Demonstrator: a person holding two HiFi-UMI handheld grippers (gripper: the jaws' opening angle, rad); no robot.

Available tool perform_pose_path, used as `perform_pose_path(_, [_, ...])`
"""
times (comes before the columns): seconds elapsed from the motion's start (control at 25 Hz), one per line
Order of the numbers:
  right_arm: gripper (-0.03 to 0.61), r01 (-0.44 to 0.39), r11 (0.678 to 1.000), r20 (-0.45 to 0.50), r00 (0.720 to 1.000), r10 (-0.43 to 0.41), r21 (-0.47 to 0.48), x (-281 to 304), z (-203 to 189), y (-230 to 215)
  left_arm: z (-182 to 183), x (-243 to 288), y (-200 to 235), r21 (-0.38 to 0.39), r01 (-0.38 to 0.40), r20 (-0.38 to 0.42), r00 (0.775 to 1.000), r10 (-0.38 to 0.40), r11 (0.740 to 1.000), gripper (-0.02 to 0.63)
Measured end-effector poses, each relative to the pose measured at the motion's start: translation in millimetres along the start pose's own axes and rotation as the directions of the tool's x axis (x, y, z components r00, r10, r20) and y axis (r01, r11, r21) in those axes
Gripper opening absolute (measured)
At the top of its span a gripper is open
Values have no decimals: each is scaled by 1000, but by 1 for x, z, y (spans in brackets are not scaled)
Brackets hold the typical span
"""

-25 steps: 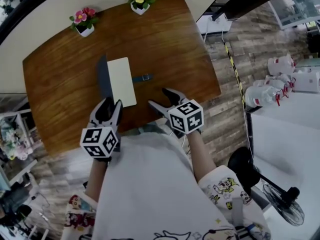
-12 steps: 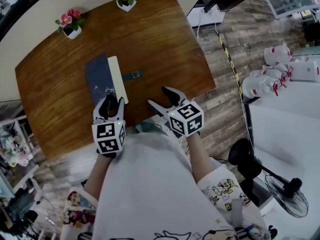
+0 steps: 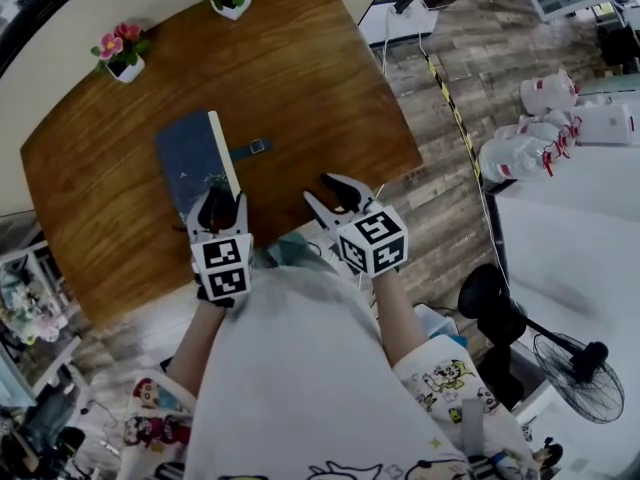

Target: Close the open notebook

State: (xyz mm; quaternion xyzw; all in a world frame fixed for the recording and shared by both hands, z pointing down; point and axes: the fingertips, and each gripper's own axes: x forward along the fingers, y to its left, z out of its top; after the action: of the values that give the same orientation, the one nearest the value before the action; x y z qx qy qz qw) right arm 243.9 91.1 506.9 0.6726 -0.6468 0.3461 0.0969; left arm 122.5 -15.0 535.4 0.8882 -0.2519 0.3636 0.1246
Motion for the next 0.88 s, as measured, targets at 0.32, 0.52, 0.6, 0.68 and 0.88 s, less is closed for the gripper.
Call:
perform_pose_path(0.32, [98, 45, 999, 4, 999, -45, -11, -9, -6, -7, -16, 16, -11, 69, 21, -48, 999, -17, 997, 210])
perform_pose_path(0.52, [97, 53, 999, 3, 999, -53, -9, -12, -8, -6, -21, 20, -19, 67, 54, -61, 997, -50, 996, 202])
perform_pose_path(0.6, [91, 54, 998, 4, 999, -54, -10, -13, -7, -5, -19, 17, -22, 57, 73, -56, 996, -70, 996, 202])
perform_pose_path(0.68, [89, 55, 998, 4, 998, -55, -14, -12, -5, -4, -16, 13, -25, 42, 94, -46, 995, -92, 995, 202])
perform_pose_path(0.88, [72, 55, 998, 15, 998, -55, -34, -10, 5, 5, 1, 1, -18, 1, 112, 8, 994, -112, 994, 202])
